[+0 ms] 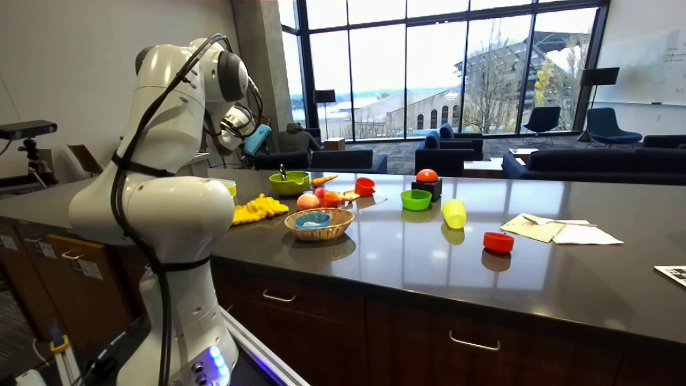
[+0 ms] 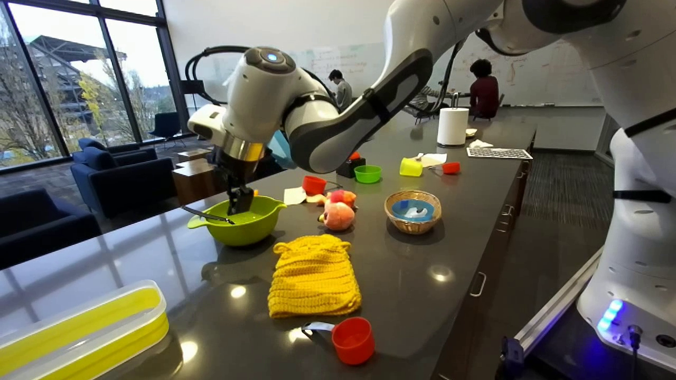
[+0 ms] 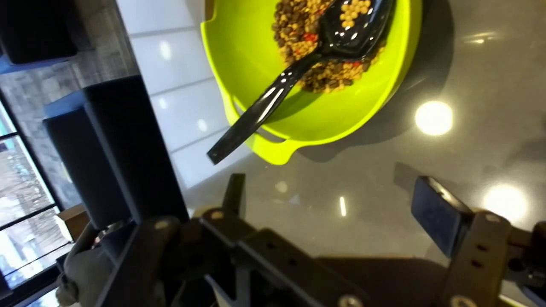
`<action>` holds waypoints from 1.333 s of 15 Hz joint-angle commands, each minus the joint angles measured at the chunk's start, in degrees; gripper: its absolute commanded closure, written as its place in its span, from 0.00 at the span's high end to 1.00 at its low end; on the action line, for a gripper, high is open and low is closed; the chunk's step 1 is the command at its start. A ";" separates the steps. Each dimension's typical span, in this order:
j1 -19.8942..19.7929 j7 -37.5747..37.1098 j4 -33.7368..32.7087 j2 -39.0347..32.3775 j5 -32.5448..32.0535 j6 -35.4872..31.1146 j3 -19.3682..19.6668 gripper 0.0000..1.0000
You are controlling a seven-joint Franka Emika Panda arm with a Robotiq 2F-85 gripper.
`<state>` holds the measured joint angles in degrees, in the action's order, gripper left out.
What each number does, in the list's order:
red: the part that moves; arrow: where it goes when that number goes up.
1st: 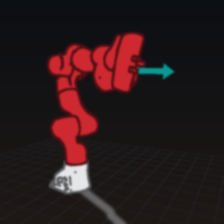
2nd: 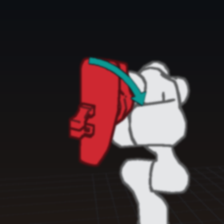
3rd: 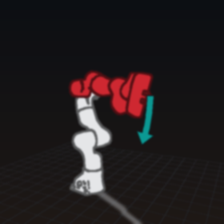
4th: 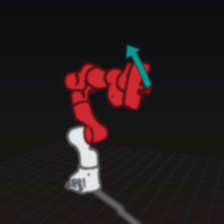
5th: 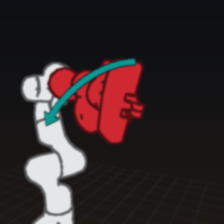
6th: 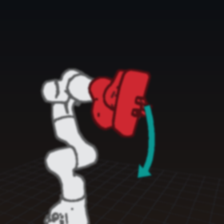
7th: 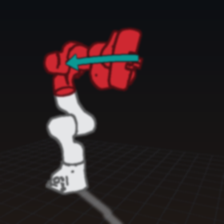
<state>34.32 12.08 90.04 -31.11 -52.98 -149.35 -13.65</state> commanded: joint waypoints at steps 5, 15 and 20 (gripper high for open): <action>-5.01 1.87 -3.98 1.77 10.78 11.10 -0.74 1.00; -10.96 8.06 -6.50 -3.33 40.33 19.89 -4.42 1.00; -10.44 9.15 -6.91 -8.28 44.11 21.28 -5.70 1.00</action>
<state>24.18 19.01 84.70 -36.71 -10.85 -129.79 -18.36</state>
